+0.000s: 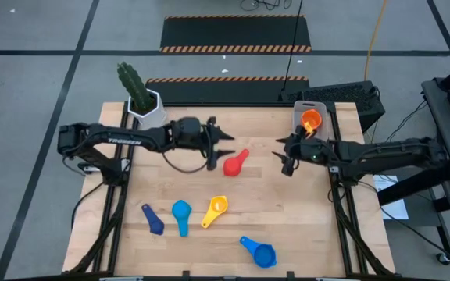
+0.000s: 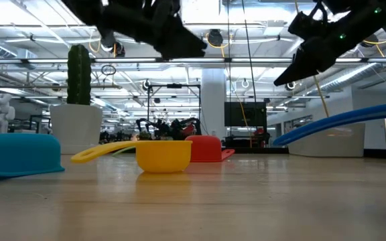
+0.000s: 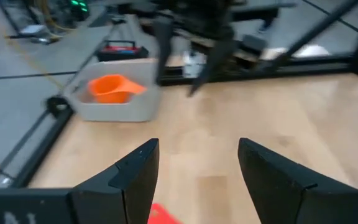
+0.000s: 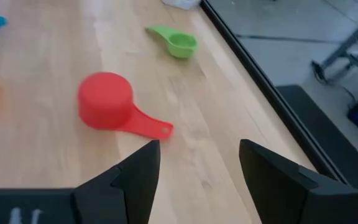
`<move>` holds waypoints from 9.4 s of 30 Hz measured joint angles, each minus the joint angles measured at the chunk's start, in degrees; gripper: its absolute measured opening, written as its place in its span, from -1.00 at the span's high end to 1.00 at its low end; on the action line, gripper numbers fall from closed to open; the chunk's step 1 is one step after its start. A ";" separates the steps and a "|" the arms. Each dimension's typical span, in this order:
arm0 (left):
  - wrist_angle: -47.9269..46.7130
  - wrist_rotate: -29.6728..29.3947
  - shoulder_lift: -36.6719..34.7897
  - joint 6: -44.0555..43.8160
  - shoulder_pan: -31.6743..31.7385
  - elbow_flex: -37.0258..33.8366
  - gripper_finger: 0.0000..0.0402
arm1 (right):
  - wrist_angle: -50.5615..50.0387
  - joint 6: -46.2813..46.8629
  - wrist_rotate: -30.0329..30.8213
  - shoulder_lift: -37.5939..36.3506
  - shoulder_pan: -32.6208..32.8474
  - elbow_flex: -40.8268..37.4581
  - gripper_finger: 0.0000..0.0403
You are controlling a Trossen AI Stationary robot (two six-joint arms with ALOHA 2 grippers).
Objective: Nest measuring cups in basket
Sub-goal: Stack the dark blue measuring cup on top of the orange measuring cup in the gray bin
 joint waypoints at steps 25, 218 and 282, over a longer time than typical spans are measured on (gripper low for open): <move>5.27 -12.29 9.36 -10.34 -25.18 6.18 -0.11 | 5.12 5.07 0.01 0.31 6.26 0.00 -0.07; 4.55 -37.52 21.57 -8.24 -22.09 14.29 0.13 | 13.31 0.69 12.52 7.57 26.23 9.66 0.99; 36.23 -25.22 25.20 -5.97 -24.43 13.27 0.12 | 82.08 -11.77 -4.11 16.92 26.03 -1.64 0.99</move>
